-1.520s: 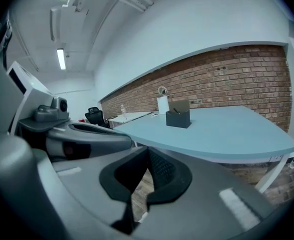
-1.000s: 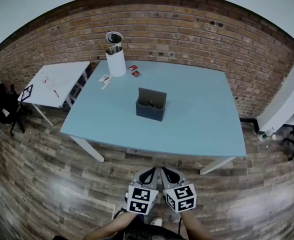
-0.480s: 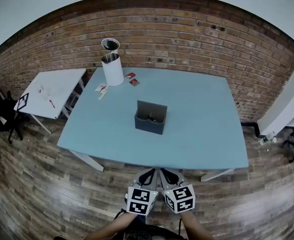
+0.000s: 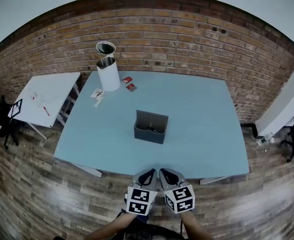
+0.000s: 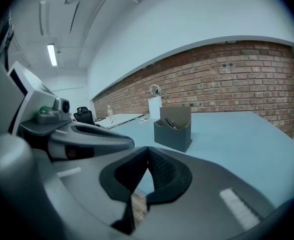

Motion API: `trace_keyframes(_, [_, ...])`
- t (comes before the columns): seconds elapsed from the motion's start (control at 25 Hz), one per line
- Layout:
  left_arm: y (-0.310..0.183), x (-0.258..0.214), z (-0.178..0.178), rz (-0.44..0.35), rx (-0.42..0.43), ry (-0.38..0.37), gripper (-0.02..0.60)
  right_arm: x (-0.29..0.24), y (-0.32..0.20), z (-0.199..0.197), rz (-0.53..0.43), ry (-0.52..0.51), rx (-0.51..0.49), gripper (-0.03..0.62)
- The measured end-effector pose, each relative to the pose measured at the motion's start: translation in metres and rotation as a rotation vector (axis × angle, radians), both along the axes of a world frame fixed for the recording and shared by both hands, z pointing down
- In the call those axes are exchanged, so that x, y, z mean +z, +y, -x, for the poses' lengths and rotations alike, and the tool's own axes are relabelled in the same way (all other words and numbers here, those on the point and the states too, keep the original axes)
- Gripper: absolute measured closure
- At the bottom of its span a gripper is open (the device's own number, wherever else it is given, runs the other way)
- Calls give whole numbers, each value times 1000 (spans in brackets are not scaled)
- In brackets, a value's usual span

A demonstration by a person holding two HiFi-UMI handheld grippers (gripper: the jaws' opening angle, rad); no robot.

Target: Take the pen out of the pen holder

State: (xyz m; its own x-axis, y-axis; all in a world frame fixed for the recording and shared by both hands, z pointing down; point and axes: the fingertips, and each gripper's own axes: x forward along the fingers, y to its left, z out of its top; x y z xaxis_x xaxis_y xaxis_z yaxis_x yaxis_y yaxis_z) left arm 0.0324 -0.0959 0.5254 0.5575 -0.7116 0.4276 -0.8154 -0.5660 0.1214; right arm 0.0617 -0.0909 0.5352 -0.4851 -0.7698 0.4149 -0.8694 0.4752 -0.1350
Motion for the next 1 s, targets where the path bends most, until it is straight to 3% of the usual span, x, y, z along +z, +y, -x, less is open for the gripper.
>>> trace_keyframes(1.0, [-113,3,47,-9,35,28,582,-5,-128,37,-80,153,42,560])
